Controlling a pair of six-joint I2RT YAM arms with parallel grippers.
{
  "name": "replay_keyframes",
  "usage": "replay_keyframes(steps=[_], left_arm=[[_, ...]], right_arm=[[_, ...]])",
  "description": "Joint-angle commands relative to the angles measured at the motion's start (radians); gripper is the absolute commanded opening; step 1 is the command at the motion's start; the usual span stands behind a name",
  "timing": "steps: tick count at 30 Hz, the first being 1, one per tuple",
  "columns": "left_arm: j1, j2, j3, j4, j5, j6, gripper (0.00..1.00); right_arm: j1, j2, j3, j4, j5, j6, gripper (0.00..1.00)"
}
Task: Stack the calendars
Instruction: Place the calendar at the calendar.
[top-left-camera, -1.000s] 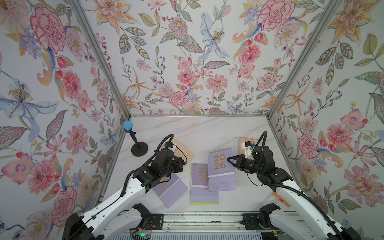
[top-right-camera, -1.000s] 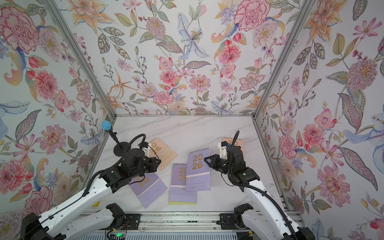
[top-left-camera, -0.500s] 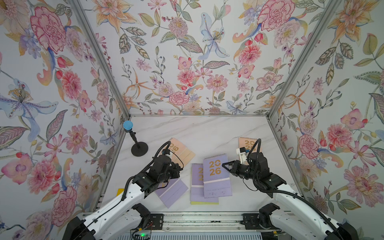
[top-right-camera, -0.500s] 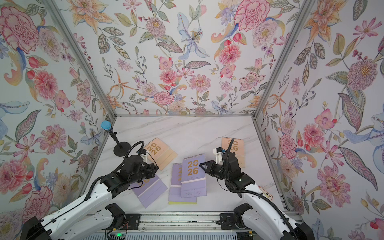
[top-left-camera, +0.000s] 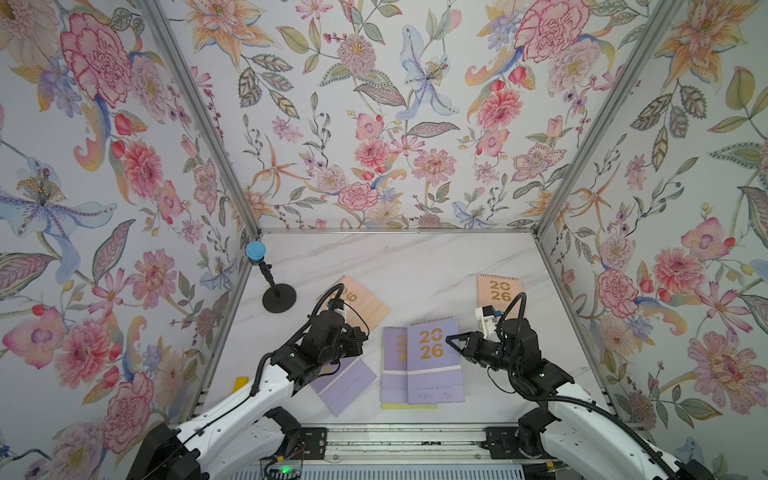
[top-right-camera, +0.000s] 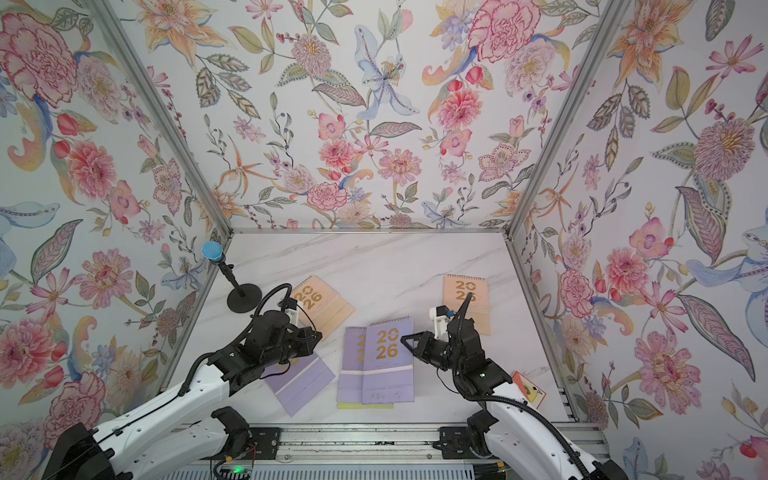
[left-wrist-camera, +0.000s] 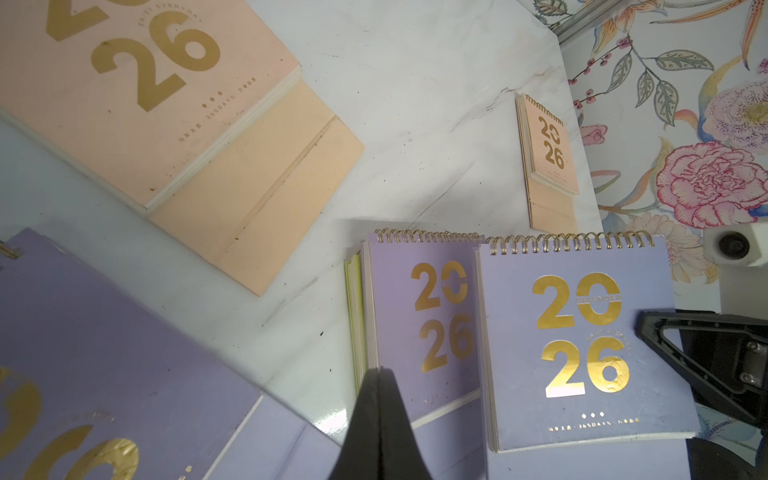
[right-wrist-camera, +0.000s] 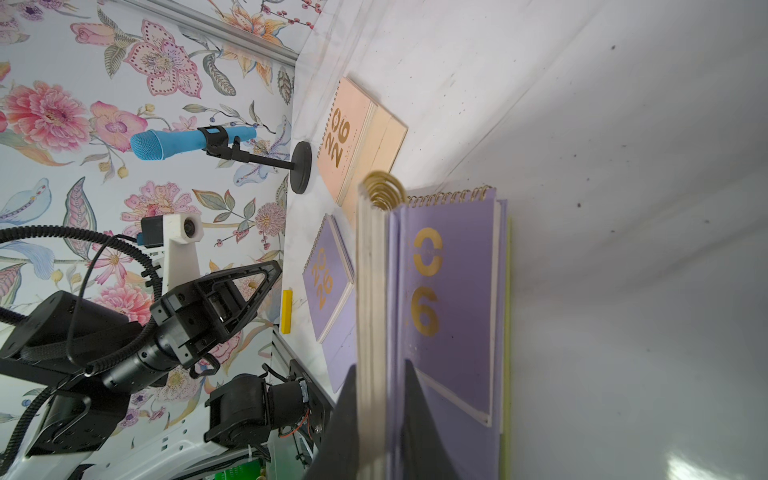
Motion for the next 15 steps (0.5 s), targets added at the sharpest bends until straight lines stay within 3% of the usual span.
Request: replay_keyframes(steps=[1,15], left_arm=[[0.013,0.002,-0.034,0.033,0.006,-0.011,0.0],[0.013,-0.018,-0.121,0.123,0.017,-0.051,0.0]], right_arm=[[0.014,-0.013,-0.008,0.099,-0.008,0.03,0.04],[0.046,0.088,0.004,0.191,-0.028,0.049,0.04]])
